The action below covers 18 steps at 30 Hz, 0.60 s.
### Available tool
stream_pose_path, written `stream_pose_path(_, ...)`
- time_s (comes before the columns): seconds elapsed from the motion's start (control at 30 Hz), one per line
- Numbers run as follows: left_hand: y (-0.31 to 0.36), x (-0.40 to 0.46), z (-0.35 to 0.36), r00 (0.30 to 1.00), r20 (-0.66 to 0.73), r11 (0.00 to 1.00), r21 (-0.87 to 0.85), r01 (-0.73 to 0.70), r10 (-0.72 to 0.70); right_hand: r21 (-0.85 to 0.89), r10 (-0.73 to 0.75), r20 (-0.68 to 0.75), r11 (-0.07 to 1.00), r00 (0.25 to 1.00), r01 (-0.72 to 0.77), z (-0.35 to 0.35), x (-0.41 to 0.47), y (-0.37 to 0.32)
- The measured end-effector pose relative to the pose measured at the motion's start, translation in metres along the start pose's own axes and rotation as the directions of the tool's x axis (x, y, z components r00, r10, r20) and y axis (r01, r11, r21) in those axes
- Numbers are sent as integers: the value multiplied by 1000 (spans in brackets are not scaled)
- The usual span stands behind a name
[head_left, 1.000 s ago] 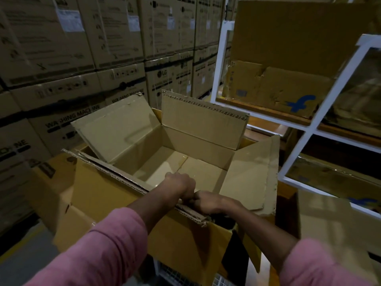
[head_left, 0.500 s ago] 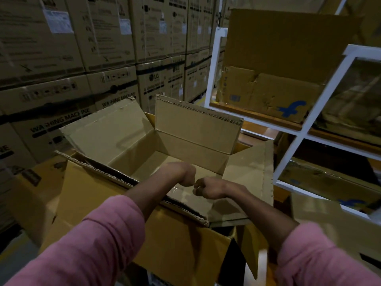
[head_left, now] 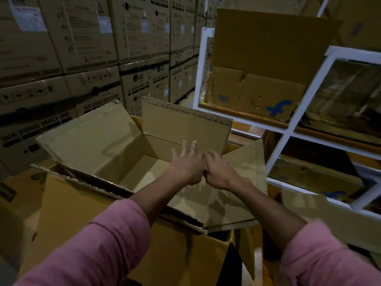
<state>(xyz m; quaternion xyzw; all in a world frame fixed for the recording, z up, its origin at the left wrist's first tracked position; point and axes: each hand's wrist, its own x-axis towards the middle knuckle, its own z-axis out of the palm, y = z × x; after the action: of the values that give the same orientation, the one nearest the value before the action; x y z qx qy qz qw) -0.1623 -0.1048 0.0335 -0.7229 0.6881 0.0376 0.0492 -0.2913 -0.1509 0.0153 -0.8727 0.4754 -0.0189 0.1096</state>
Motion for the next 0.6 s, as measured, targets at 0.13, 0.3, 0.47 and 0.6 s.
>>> stream_pose_path(0.13,35,6,-21,970,-232,986,-127,-108,76,26,34,-217,999,975,-30,-30,-19,20)
stream_pose_path(0.3,103,3,-40,906,-398,959,-171,-227,144,73,69,-426,996,902,-42,-58,-65,73)
stream_pose_path(0.47,184,-2,-48,865,-444,941,-120,-317,235,124,153,-512,987,845,-104,-74,-117,137)
stream_pose_path(0.6,254,-6,-36,869,-414,921,-150,-359,271,158,227,-497,973,837,-170,-69,-160,197)
